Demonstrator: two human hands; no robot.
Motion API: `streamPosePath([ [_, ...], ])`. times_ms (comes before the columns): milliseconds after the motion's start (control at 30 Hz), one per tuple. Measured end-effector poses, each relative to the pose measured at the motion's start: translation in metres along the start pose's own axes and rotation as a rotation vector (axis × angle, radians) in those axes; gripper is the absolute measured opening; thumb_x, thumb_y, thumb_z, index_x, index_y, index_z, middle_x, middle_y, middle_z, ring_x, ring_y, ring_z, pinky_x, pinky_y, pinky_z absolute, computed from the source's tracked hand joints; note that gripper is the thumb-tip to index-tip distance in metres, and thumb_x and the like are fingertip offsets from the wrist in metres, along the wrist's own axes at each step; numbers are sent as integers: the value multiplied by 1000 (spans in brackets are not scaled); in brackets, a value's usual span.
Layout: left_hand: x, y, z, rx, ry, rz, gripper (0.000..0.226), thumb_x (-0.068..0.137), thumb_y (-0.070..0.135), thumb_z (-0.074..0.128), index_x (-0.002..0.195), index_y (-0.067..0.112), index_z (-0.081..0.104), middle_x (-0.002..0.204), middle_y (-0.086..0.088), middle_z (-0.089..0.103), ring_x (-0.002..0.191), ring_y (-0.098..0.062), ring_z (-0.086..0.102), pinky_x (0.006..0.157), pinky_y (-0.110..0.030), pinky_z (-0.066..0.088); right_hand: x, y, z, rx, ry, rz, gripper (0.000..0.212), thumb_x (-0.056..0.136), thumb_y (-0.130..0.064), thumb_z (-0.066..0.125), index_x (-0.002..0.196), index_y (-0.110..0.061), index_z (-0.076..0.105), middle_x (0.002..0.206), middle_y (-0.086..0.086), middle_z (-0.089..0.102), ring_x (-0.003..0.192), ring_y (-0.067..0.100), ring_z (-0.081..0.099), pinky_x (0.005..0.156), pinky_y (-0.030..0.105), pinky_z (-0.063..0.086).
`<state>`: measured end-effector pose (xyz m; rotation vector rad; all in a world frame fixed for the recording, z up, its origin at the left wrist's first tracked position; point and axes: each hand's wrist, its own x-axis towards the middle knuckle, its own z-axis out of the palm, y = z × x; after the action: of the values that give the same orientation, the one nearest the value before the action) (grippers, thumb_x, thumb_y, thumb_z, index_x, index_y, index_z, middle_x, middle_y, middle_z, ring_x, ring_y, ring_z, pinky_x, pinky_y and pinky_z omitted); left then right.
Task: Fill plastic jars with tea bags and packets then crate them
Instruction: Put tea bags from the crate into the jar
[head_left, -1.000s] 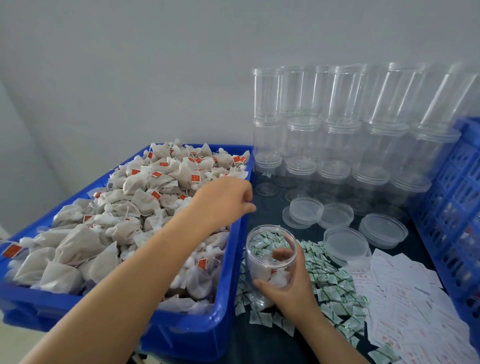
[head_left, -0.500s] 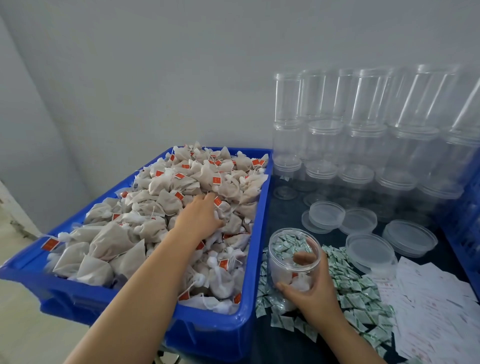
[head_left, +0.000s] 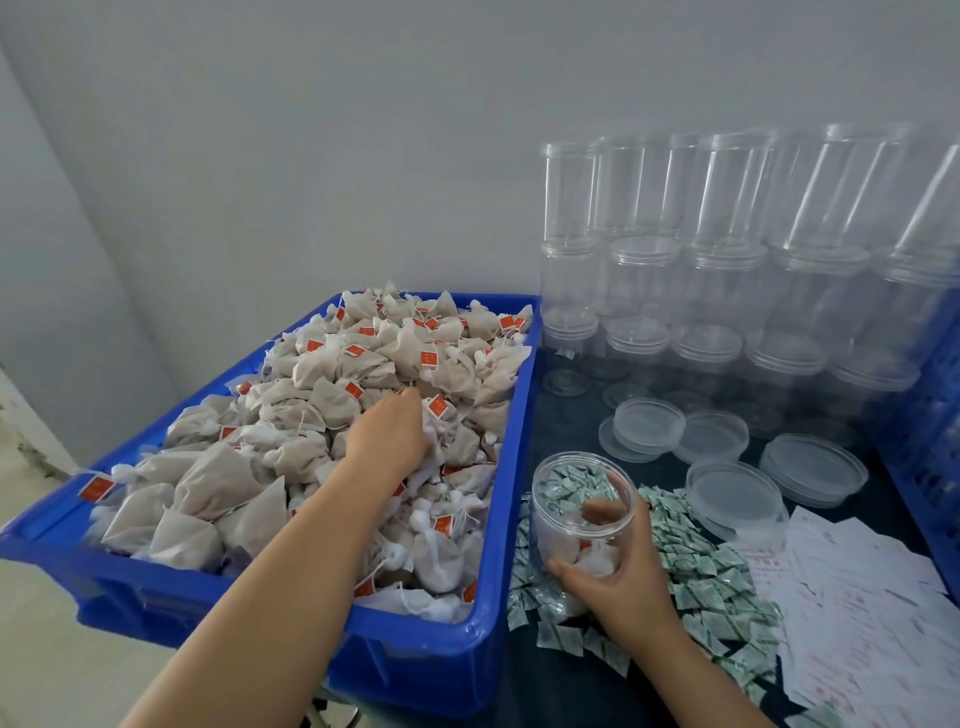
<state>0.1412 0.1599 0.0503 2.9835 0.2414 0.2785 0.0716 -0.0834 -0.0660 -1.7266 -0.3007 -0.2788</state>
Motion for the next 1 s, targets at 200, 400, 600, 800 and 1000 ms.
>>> streamPosePath([
  [200,-3,2,-5,-46,69,13,16,88,15,57,104,11,57,102,-7,64,93,-27,60,75,-37,52,0,3,0,10,-5,-9,96,49,-46,86,120,-79,30,117,-12,54,105,-12,54,79,3,45],
  [400,-5,10,-11,-315,151,64,22,85,25,65,93,6,58,83,1,60,78,-18,56,69,-31,48,0,3,0,20,-7,-12,98,52,-38,88,121,-77,32,116,-11,54,105,-11,54,81,3,44],
  [600,-15,30,-21,-526,247,168,37,82,27,71,59,28,42,53,12,42,49,-3,39,49,-15,25,0,2,0,53,-17,16,100,47,-50,85,131,-62,32,118,-9,53,105,-12,54,80,4,46],
  [800,-26,63,-40,-547,103,403,17,82,33,72,83,18,65,74,5,64,68,-10,59,62,-23,47,1,4,1,73,-17,13,100,50,-41,88,131,-62,34,118,-6,52,105,-11,55,79,5,47],
  [1000,-36,96,-43,-573,-34,461,15,80,31,72,89,24,63,83,10,65,78,-5,60,67,-16,47,0,6,1,77,-13,26,97,47,-48,86,124,-75,33,116,-16,52,107,-8,55,83,12,50],
])
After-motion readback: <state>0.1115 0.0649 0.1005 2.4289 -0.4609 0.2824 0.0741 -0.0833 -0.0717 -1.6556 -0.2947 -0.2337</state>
